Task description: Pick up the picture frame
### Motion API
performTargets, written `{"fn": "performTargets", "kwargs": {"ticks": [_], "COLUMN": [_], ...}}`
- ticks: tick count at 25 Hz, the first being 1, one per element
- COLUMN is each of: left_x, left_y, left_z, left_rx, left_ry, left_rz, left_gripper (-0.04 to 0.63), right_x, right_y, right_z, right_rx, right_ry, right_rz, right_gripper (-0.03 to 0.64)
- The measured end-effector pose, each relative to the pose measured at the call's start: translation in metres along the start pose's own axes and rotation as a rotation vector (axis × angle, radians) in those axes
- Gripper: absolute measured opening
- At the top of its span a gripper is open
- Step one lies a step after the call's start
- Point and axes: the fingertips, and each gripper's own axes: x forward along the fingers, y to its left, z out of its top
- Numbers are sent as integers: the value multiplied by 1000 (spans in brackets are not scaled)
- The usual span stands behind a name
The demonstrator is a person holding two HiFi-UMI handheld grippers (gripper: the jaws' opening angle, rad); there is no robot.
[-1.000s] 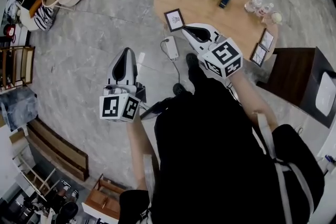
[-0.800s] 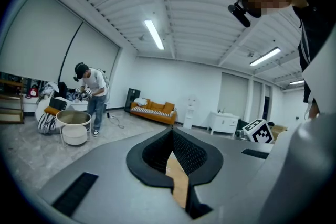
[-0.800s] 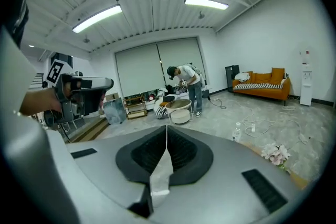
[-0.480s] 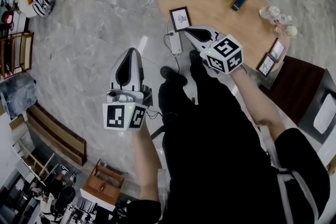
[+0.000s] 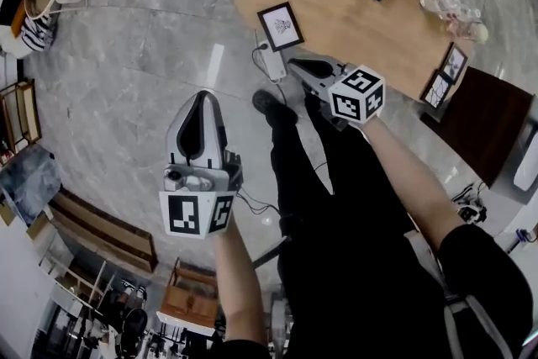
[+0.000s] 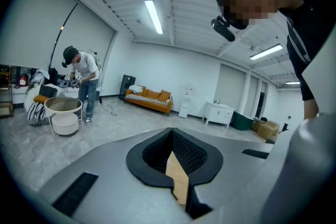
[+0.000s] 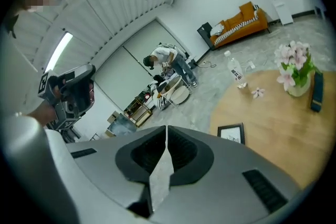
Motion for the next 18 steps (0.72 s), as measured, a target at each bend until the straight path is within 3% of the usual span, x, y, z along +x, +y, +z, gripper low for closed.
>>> {"fn": "performTargets", "kwargs": {"ticks": [11, 12, 14, 18], "left_x": [44, 47, 54, 64], "left_y": [34, 36, 39, 47], "left_z": [-98, -106, -120, -146], "left_rx": [-3, -1, 0, 0], "left_ry": [114, 121, 133, 147], "left_rz": [-75, -86, -107, -138], "left_gripper": [12, 12, 12, 12], "right_x": [62, 67, 77, 97], "right_y": [-82, -88, -100, -122], "right_z": [-92, -100, -114, -140], "right_rx": [240, 266, 318, 399], "right_ry": [19, 14, 3, -25], "right_rz": [-96, -103, -113, -126], "right_gripper": [17, 27, 108, 138]}}
